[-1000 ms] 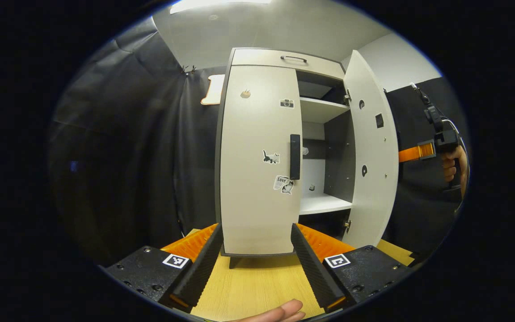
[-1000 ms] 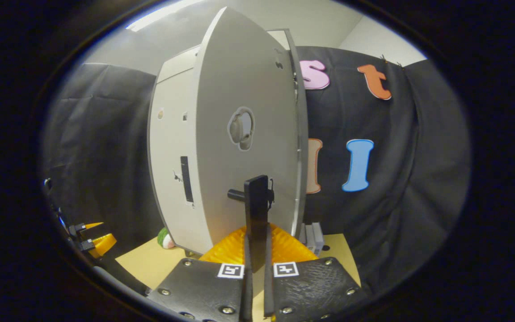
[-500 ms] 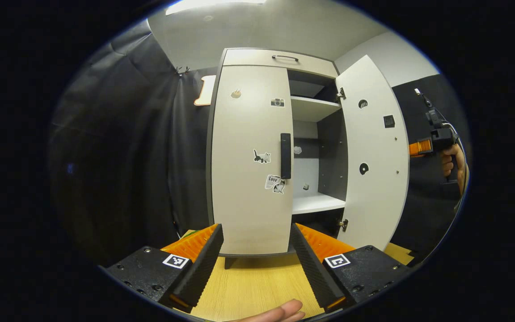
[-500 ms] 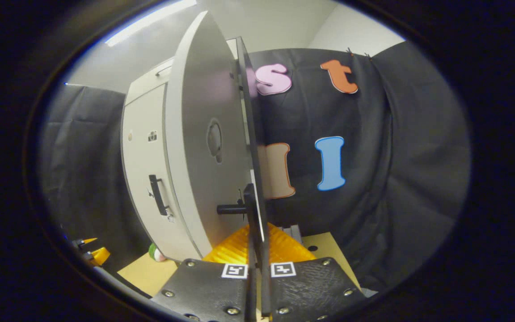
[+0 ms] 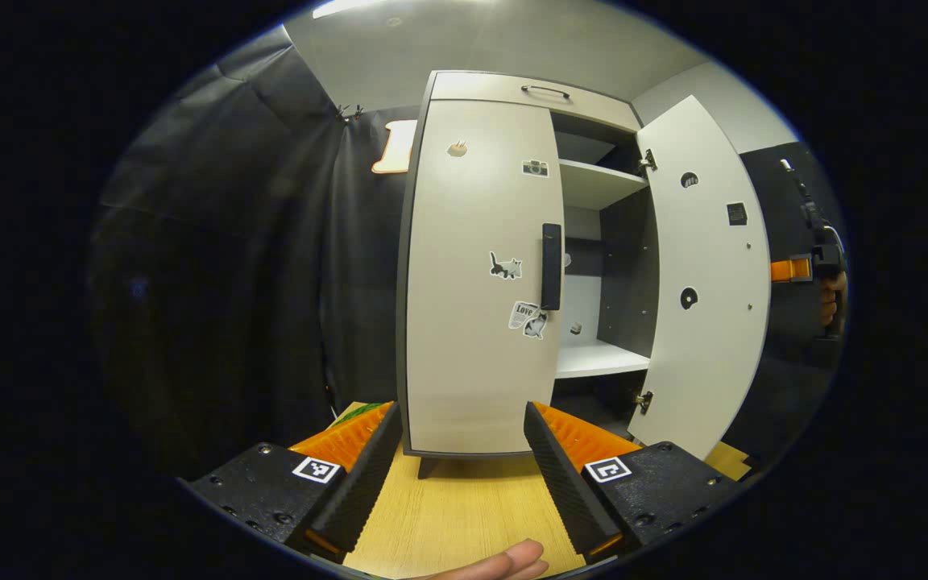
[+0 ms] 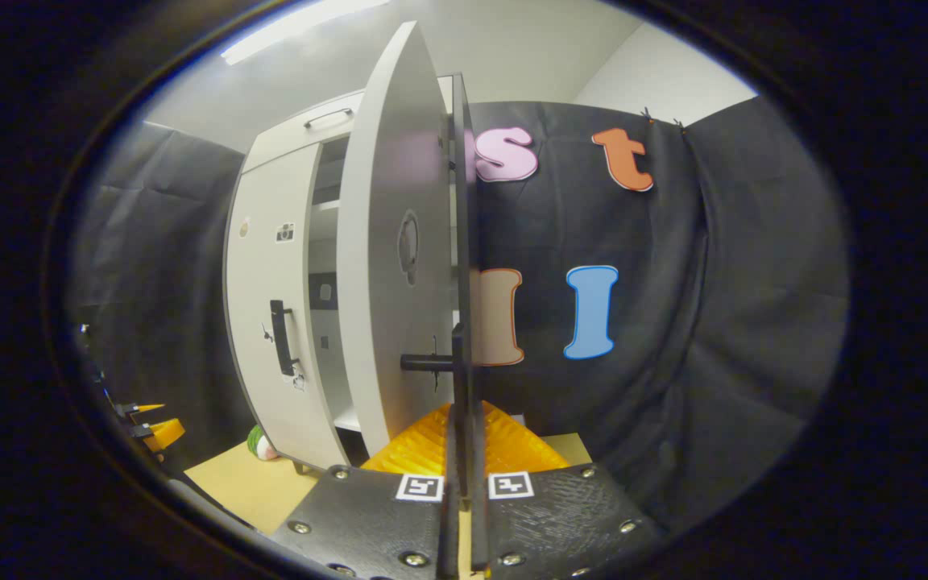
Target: Open the right door of the double-door shoe cabinet with the right hand, and open the left door with the left hand.
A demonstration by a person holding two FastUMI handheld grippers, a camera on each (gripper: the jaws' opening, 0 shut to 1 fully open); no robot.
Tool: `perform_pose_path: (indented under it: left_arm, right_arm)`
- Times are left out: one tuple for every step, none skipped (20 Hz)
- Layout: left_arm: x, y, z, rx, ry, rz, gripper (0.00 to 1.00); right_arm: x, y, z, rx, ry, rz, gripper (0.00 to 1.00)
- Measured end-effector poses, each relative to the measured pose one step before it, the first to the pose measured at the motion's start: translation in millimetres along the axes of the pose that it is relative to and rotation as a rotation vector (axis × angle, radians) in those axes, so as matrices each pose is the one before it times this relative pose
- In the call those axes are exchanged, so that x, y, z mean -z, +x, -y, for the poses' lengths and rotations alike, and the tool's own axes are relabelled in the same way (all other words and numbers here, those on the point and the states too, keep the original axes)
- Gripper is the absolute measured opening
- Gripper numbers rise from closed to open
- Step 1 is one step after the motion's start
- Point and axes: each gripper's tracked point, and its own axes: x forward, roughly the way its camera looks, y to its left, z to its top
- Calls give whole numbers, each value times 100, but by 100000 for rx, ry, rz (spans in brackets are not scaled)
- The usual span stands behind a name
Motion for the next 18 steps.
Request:
perform_pose_path:
  left_arm:
    - [-238, 220, -154, -224, 870, 284, 95]
    - [-286, 178, -168, -645, 506, 604, 95]
    - [-482, 132, -48, -487, 273, 1189, 95]
    - [-298, 133, 44, -194, 246, 807, 95]
    - [-341, 157, 157, 417, 448, 680, 95]
    - [-363, 217, 160, 337, 472, 725, 95]
    - [-417, 242, 153, 325, -7, 950, 93]
    - [-153, 300, 156, 346, -51, 145, 94]
    - [-395, 299, 247, 588, -421, 288, 95]
    - [-554, 287, 243, 866, -848, 930, 94]
    - [-763, 449, 376, 1144, -1465, 1596, 94]
    - [-591, 582, 322, 1014, -923, 825, 94]
    - [-503, 612, 210, 418, -900, 106, 94]
    - [-673, 766, 495, 1457, -368, 355, 94]
    - [-778, 922, 608, 1989, -559, 851, 94]
    - [-629, 970, 375, 891, -586, 554, 94]
    - [-369, 1098, 437, 1107, -444, -247, 94]
    - [-204, 1153, 407, 564, -453, -762, 94]
  right_arm:
    - [-91, -212, 48, 963, -173, 293, 6]
    - [-107, -101, 308, 1595, -197, 968, 7]
    - [-224, -409, 389, 2092, -172, 997, 10]
    - [-85, -574, 557, 3201, -479, 1362, 18]
    - [80, -1072, 18, 1693, -1061, 1734, 34]
    - [245, -1916, -180, 1922, -320, 2158, 49]
    - [88, -1411, -523, 758, 230, 2721, 64]
    - [-182, -1690, -694, 512, 433, 1682, 80]
    - [678, -1119, -738, 603, 2318, 811, 95]
    - [782, -811, -709, 1050, 2529, -541, 96]
    - [864, -851, -577, 680, 796, 13, 97]
    - [702, -721, -654, 223, 414, 172, 100]
    - [771, -684, -742, -540, 238, -395, 100]
    - [904, -469, -721, -506, 1764, -341, 100]
    - [775, -394, -649, -437, 1686, -649, 100]
    - [561, -225, -357, 109, 1656, -729, 100]
    - [797, -225, -576, -517, 1900, -987, 100]
    - [573, -217, -607, -955, 561, -746, 100]
